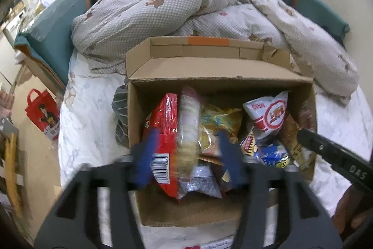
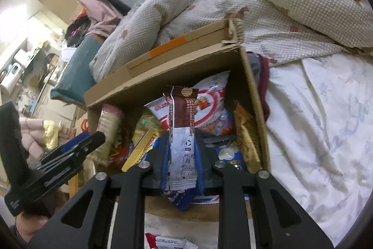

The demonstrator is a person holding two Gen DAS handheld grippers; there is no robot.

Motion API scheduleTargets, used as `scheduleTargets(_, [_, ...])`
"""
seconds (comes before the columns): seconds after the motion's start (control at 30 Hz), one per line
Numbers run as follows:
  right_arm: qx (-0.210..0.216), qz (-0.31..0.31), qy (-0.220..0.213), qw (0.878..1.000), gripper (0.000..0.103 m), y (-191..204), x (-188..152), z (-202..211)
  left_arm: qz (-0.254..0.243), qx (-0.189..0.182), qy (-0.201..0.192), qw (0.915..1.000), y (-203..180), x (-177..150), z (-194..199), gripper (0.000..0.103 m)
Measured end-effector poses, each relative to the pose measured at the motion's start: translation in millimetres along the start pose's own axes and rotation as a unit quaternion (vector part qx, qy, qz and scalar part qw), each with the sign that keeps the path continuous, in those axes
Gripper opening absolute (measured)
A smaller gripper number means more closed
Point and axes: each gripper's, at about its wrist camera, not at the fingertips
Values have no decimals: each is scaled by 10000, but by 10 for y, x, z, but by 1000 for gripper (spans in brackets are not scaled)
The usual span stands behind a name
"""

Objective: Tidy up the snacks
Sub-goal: 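Lower both bars into the box and open both tools, then grasp the red-ended white wrapper with left tool while right tool grasps blue-ended white wrapper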

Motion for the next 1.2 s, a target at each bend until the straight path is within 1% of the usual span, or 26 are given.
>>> scheduleTargets(0.03, [22,-75,16,10000,61,-21,8,4,102,-64,-24,9999,25,-13,18,77])
scheduleTargets(0.07, [105,-161,25,9998,72,-44,13,13,190,-104,-35,9998,48,-25,32,77])
scheduleTargets(0.1, [167,-228,-34,9996,77,-61,15,36,241,-133,-31,9996,65,-33,39,77])
scheduleTargets(0.23, [128,-171,-77,9997,77,-50,16,68,294,-217,57,9993,99,-67,60,78])
scheduleTargets(0.37, [125,-172,-62,9998,77,-47,-8,77,218,-253,-28,9994,107,-128,166,78])
scheduleTargets(0.5, [101,-59,-61,9999,77,1,-67,108,10,-339,-75,9994,101,-286,322,78])
scheduleTargets(0.57, [82,-46,-57,9999,77,9,-109,126,-73,-322,-72,9994,103,-384,387,78])
scheduleTargets(0.67, [59,-62,7,10000,77,11,-192,137,-56,-327,-36,9994,132,-527,454,78])
scheduleTargets(0.8, [-66,40,69,9999,77,35,-316,158,322,-563,177,9977,234,-774,478,78])
scheduleTargets(0.9, [-152,76,132,9998,77,39,-422,200,408,-536,300,9973,265,-948,464,78])
scheduleTargets(0.97, [-191,130,196,9995,77,40,-486,226,383,-472,402,9973,252,-1058,442,78])
scheduleTargets(1.1, [-301,242,338,9987,77,28,-633,272,121,-610,767,9951,142,-1252,287,77])
scheduleTargets(1.13, [-322,225,368,9985,77,10,-677,291,-8,-651,941,9934,89,-1304,216,77])
scheduleTargets(1.17, [-370,184,403,9983,77,-18,-724,308,-162,-683,1215,9901,13,-1377,105,77])
scheduleTargets(1.2, [-403,142,430,9982,77,-44,-758,318,-212,-692,1365,9880,-44,-1440,31,77])
Point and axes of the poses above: each gripper's, at about its wrist camera, not at the fingertips, and z roughly against the way its jaws point, y to its left, x to its top, and after that the axes turned 11 degrees about -z, right-handed
